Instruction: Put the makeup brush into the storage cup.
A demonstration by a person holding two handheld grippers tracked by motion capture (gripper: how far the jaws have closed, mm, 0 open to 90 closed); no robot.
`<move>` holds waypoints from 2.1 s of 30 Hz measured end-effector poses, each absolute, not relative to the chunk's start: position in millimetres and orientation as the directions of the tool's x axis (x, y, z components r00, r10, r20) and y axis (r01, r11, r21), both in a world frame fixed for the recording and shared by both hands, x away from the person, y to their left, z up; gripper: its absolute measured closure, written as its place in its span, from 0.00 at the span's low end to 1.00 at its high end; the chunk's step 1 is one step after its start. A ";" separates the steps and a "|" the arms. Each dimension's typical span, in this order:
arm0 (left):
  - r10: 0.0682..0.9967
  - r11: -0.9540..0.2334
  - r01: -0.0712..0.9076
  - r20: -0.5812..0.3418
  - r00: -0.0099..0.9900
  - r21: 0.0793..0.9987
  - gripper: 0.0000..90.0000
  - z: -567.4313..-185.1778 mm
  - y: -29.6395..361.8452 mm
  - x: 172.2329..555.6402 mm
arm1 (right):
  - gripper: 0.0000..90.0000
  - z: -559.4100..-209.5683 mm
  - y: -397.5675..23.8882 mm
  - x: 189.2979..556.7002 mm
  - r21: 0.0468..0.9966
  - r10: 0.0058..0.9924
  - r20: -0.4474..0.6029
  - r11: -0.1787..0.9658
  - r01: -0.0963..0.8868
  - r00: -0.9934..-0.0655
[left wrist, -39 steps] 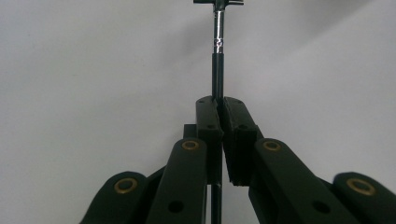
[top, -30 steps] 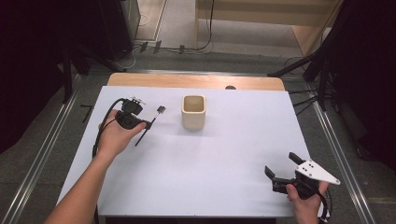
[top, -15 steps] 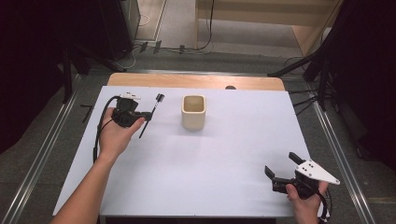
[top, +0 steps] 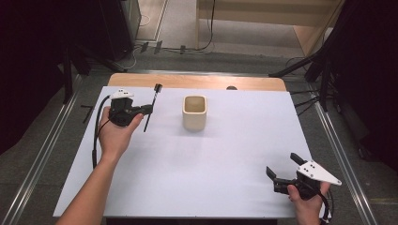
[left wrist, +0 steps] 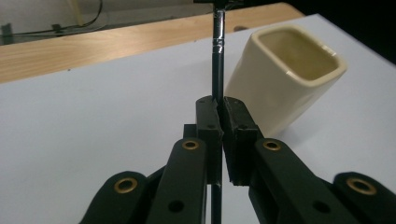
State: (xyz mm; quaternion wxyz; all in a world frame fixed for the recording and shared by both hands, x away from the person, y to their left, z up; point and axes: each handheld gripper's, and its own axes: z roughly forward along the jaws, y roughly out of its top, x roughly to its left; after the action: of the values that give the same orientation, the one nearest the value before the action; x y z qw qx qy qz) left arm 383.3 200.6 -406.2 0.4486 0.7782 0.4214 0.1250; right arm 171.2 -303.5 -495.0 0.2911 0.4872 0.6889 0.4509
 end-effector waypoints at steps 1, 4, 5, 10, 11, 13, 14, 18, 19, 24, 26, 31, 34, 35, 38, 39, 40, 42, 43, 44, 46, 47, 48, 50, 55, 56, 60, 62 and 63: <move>0.765 -0.229 0.542 -0.195 0.614 0.808 0.97 -405.6 200.9 383.5 | 0.00 -495.0 -303.5 171.2 0.905 0.934 0.038 0.119 0.409 -0.356; 0.757 -0.193 0.534 -0.221 0.615 0.823 0.97 -403.2 200.0 382.6 | 0.00 -495.3 -302.9 171.4 0.904 0.933 0.035 0.123 0.409 -0.359; 0.756 -0.187 0.528 -0.222 0.615 0.828 0.97 -402.3 199.2 381.9 | 0.00 -495.4 -302.7 171.3 0.905 0.932 0.036 0.123 0.408 -0.360; 0.741 -0.157 0.506 -0.237 0.628 0.848 0.97 -399.2 197.6 380.4 | 0.00 -495.8 -302.1 171.3 0.904 0.932 0.037 0.123 0.410 -0.360; 0.743 -0.152 0.502 -0.236 0.626 0.851 0.97 -398.8 197.4 380.2 | 0.00 -496.0 -301.8 171.6 0.904 0.932 0.038 0.122 0.409 -0.361; 0.740 -0.140 0.490 -0.238 0.629 0.861 0.97 -398.0 197.3 380.5 | 0.00 -496.3 -301.4 171.9 0.903 0.931 0.038 0.123 0.411 -0.363; 0.740 -0.132 0.488 -0.242 0.628 0.863 0.97 -397.6 196.9 380.6 | 0.00 -496.3 -301.4 171.9 0.903 0.931 0.038 0.123 0.411 -0.363; 0.736 -0.110 0.465 -0.243 0.632 0.879 0.97 -396.3 195.0 380.9 | 0.00 -496.0 -301.5 171.7 0.904 0.931 0.038 0.123 0.408 -0.364; 0.732 -0.102 0.460 -0.247 0.635 0.882 0.97 -396.0 194.4 380.9 | 0.00 -496.0 -301.8 171.5 0.904 0.931 0.038 0.123 0.409 -0.364; 0.710 -0.092 0.437 -0.249 0.659 0.895 0.97 -395.0 188.6 381.1 | 0.00 -496.1 -304.1 171.1 0.904 0.932 0.044 0.116 0.412 -0.359; 0.699 -0.078 0.431 -0.259 0.666 0.899 0.97 -394.0 185.9 380.7 | 0.00 -495.8 -303.9 170.7 0.904 0.933 0.043 0.116 0.412 -0.357; 0.682 -0.053 0.407 -0.264 0.682 0.912 0.97 -390.8 182.7 381.0 | 0.00 -496.0 -303.0 171.5 0.904 0.932 0.040 0.119 0.410 -0.360; 0.670 -0.028 0.399 -0.279 0.688 0.917 0.97 -389.5 180.2 381.6 | 0.00 -496.6 -303.3 172.2 0.904 0.932 0.040 0.120 0.411 -0.360; 0.667 -0.021 0.396 -0.283 0.690 0.918 0.97 -389.2 179.0 381.6 | 0.00 -496.5 -303.5 172.2 0.904 0.932 0.040 0.120 0.411 -0.361; 0.662 -0.008 0.371 -0.273 0.698 0.928 0.97 -389.2 174.9 381.4 | 0.00 -496.5 -303.7 172.0 0.905 0.931 0.040 0.120 0.408 -0.362; 0.661 -0.003 0.366 -0.273 0.699 0.931 0.97 -389.0 173.6 381.2 | 0.00 -496.0 -303.4 171.3 0.904 0.932 0.042 0.117 0.411 -0.360; 0.659 0.003 0.363 -0.275 0.700 0.932 0.97 -388.5 172.3 381.0 | 0.00 -495.9 -303.3 171.2 0.905 0.932 0.041 0.119 0.409 -0.361; 0.653 0.012 0.356 -0.277 0.705 0.934 0.97 -387.5 170.1 380.9 | 0.00 -495.9 -303.2 171.4 0.905 0.932 0.038 0.121 0.407 -0.361; 0.650 0.014 0.350 -0.274 0.709 0.937 0.97 -386.7 168.7 380.9 | 0.00 -496.0 -303.0 171.5 0.905 0.932 0.040 0.119 0.409 -0.360; 0.647 0.019 0.347 -0.276 0.711 0.938 0.97 -386.1 167.6 381.0 | 0.00 -496.2 -303.0 171.8 0.904 0.932 0.041 0.119 0.410 -0.361; 0.639 0.032 0.337 -0.278 0.717 0.941 0.97 -385.0 165.4 381.4 | 0.00 -496.2 -303.0 171.8 0.905 0.932 0.040 0.120 0.409 -0.361; 0.638 0.040 0.329 -0.277 0.718 0.944 0.97 -384.6 164.2 381.4 | 0.00 -496.2 -303.1 171.8 0.905 0.932 0.040 0.120 0.408 -0.361; 0.635 0.044 0.323 -0.275 0.722 0.946 0.97 -384.2 163.0 381.6 | 0.00 -496.3 -303.3 171.9 0.905 0.932 0.040 0.119 0.408 -0.361; 0.630 0.056 0.318 -0.280 0.724 0.947 0.97 -384.4 160.7 382.3 | 0.00 -496.6 -304.0 171.9 0.904 0.932 0.042 0.118 0.410 -0.361; 0.615 0.096 0.311 -0.302 0.729 0.945 0.97 -387.2 154.1 385.0 | 0.00 -496.4 -303.9 171.5 0.904 0.931 0.044 0.117 0.410 -0.361; 0.612 0.100 0.311 -0.304 0.730 0.945 0.97 -387.8 152.5 385.4 | 0.00 -496.5 -303.9 171.5 0.904 0.931 0.043 0.118 0.410 -0.362; 0.603 0.118 0.301 -0.309 0.735 0.946 0.97 -390.6 145.7 386.8 | 0.00 -497.0 -303.5 171.7 0.903 0.931 0.049 0.114 0.414 -0.363; 0.602 0.129 0.284 -0.303 0.739 0.950 0.97 -391.3 143.1 387.9 | 0.00 -497.3 -303.4 171.8 0.903 0.930 0.049 0.115 0.415 -0.364; 0.606 0.131 0.279 -0.300 0.737 0.951 0.97 -391.4 142.4 388.7 | 0.00 -497.3 -303.4 171.8 0.903 0.929 0.049 0.115 0.414 -0.366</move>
State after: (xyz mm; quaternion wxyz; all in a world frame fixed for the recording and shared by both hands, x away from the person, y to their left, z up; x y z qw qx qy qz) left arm 388.7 142.4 -391.4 0.6698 0.6478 0.3418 0.1220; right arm 171.8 -303.4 -497.3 0.2839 0.4863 0.6906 0.4540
